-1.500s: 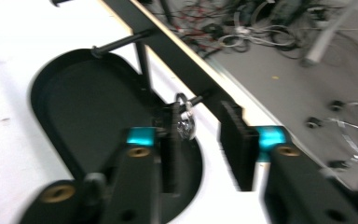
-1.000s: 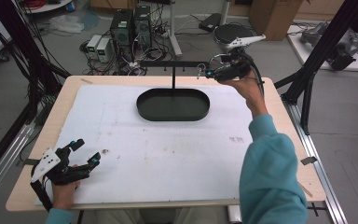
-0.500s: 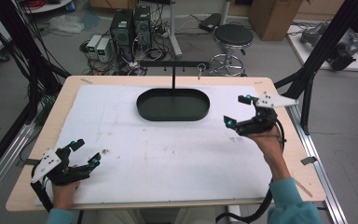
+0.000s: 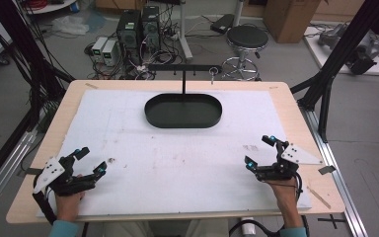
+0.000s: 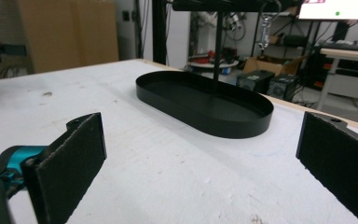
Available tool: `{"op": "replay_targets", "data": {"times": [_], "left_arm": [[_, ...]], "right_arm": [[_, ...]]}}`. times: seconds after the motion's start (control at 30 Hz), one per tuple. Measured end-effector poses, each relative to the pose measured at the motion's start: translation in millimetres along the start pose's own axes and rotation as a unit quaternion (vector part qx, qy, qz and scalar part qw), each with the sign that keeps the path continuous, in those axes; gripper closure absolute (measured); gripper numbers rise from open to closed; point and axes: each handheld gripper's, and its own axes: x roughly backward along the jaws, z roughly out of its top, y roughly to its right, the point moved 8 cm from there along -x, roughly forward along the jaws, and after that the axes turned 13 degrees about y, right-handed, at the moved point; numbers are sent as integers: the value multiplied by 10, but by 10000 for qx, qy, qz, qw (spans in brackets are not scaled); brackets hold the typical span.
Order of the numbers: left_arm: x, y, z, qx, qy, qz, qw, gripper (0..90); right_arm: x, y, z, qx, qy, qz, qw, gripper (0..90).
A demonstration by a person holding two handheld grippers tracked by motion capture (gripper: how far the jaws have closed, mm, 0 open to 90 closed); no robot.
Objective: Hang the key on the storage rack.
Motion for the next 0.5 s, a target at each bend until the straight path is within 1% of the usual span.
{"op": "replay_targets", "data": {"times": [0.03, 0.07, 0.17, 0.2, 0.23, 0.27, 0.3, 0.33, 0.37, 0.4, 0.5], "left_arm": [[0, 0, 0, 0, 0, 0, 10000, 141], [1, 1, 0, -17, -5, -7, 10000, 140], [0, 2, 0, -22, -2, -8, 10000, 141], [0, 2, 0, -22, -2, -8, 10000, 141], [1, 1, 0, -15, -2, -8, 10000, 141], [0, 2, 0, -8, 3, -7, 10000, 141], [0, 0, 0, -3, 0, -2, 10000, 141], [0, -2, 1, 11, 2, -5, 10000, 141], [0, -2, 1, 11, 2, -5, 10000, 141], [0, -3, -1, 9, -4, -6, 10000, 140], [3, 3, 0, -10, -4, -14, 10000, 141]], "right_arm": [[15, -7, -22, -39, 57, -23, 10000, 7], [23, -1, -42, 2, 125, -54, 9999, 7], [40, -18, -114, -10, 238, -132, 9996, 7], [40, -17, -142, 40, 230, -146, 9996, 7], [44, -27, -176, 30, 165, -176, 9997, 7], [41, -25, -204, 57, 160, -181, 9997, 7], [41, -25, -204, 57, 160, -181, 9997, 7], [40, -28, -261, 12, 92, -198, 9998, 7], [40, -28, -261, 12, 92, -198, 9998, 7], [52, -32, -248, 84, 183, -176, 9996, 7], [65, -42, -249, 78, 206, -189, 9996, 7]]}}
